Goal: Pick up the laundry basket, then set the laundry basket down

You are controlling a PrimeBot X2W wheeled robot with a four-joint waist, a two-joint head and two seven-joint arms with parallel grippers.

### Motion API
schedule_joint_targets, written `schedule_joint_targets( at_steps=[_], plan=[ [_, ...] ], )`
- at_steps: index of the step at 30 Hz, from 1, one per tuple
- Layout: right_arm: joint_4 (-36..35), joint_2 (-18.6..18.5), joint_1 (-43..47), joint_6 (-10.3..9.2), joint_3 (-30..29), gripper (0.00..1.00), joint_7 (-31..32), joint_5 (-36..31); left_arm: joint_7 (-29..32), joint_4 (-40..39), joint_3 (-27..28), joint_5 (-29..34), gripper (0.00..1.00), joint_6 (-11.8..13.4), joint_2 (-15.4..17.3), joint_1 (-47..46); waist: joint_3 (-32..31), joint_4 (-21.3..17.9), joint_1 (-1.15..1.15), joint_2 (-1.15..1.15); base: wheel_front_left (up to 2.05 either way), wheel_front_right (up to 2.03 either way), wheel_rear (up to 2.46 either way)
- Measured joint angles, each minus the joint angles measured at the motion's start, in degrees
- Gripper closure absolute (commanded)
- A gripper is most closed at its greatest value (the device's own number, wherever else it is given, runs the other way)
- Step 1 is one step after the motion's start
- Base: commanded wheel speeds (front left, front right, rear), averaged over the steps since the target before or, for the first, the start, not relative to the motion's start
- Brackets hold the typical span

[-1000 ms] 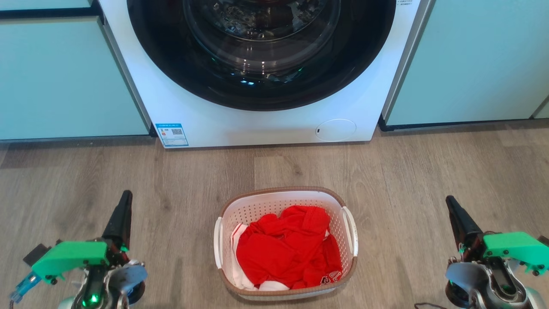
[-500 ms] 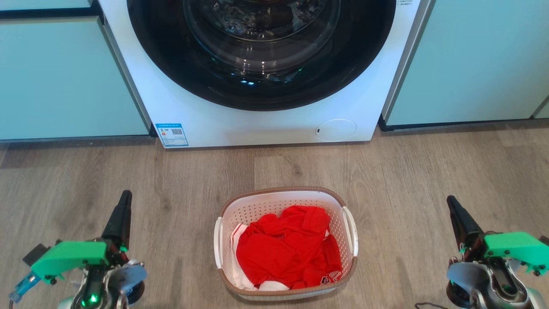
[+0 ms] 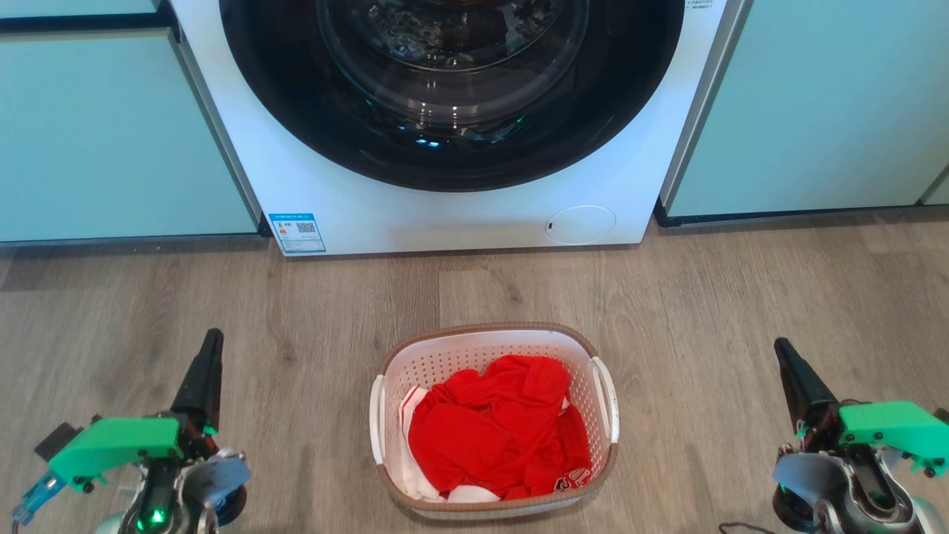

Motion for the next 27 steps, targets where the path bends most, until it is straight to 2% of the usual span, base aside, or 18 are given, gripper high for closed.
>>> schedule_joint_targets(
  at_steps=[27],
  plan=[
    [0.00, 0.08, 0.00, 0.00, -0.26, 1.00, 0.08, -0.10, 0.19, 0.00, 0.24, 0.02, 1.00, 0.00, -0.16, -0.02, 0.00, 0.00, 0.00, 0.00, 0.00, 0.00, 0.00]
  ],
)
